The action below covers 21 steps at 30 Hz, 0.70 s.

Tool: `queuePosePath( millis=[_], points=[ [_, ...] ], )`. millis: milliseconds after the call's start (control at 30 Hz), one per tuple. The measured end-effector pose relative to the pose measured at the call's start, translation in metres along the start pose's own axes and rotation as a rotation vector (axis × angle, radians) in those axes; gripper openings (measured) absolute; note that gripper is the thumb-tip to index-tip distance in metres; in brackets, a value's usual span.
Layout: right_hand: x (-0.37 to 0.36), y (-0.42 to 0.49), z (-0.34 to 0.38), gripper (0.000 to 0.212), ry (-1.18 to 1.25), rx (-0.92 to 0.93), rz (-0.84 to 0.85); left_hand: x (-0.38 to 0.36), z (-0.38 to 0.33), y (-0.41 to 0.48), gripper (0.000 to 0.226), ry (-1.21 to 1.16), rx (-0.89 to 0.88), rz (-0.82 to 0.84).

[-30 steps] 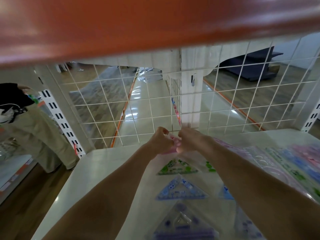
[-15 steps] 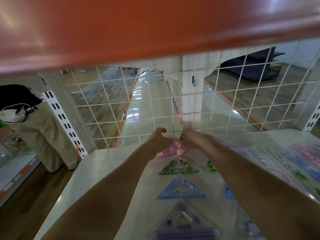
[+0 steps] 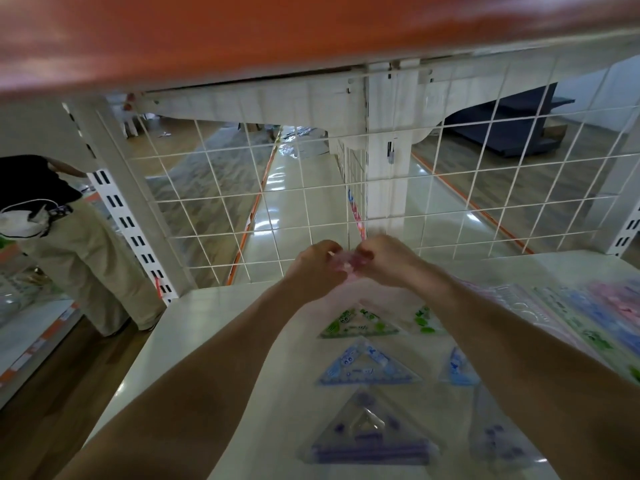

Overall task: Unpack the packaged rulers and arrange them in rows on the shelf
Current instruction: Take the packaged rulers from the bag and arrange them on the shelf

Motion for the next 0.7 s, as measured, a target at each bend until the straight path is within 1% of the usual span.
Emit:
queuePosePath(
  millis=[67, 133, 167, 200, 233, 267, 333, 433, 533, 633, 700],
  points=[
    [0.009, -0.004, 0.002, 0.032, 0.039, 0.032, -0.120, 0.008, 0.005, 0.002, 0.015, -0.013, 0.008, -0.049],
    [0.017, -0.007, 0.006, 0.034, 0.099, 0.050, -0.184, 0.013, 0.007, 0.003, 0.013, 0.018, 0.036, -0.110],
    [0.018, -0.008, 0.007, 0.030, 0.118, 0.054, -0.181, 0.015, 0.007, 0.003, 0.014, 0.036, 0.044, -0.123],
    [0.017, -0.008, 0.008, 0.023, 0.112, 0.054, -0.156, 0.013, 0.008, 0.003, 0.014, 0.055, 0.049, -0.101],
    [0.013, -0.009, 0.008, 0.017, 0.086, 0.043, -0.111, 0.009, 0.010, 0.002, 0.014, 0.075, 0.044, -0.060],
    [0.006, -0.008, 0.005, 0.015, 0.052, 0.023, -0.056, 0.003, 0.012, 0.002, 0.017, 0.088, 0.043, -0.005],
    [-0.010, -0.009, -0.001, 0.024, 0.010, -0.017, 0.033, -0.010, 0.018, -0.001, 0.023, 0.111, 0.061, 0.095],
    [-0.020, -0.008, -0.006, 0.032, 0.013, -0.009, 0.020, -0.018, 0.021, 0.002, 0.028, 0.122, 0.111, 0.120],
    [-0.018, -0.005, -0.006, 0.032, -0.010, 0.006, 0.035, -0.017, 0.017, 0.010, 0.032, 0.044, 0.175, 0.179],
    [-0.018, -0.001, -0.006, 0.022, -0.038, -0.010, 0.038, -0.021, 0.012, 0.016, 0.034, 0.024, 0.205, 0.259],
    [-0.018, 0.003, -0.008, 0.018, -0.048, -0.014, 0.020, -0.023, 0.009, 0.017, 0.036, 0.071, 0.185, 0.240]
  ],
)
Point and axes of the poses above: each hand's wrist, its own y-axis towards the middle knuckle, its own x-axis out of the back of the hand, z = x × y, the point moved 2 cm from there along y, towards the middle knuckle, and after that the axes turned 8 degrees about z, right-handed, at the moved point
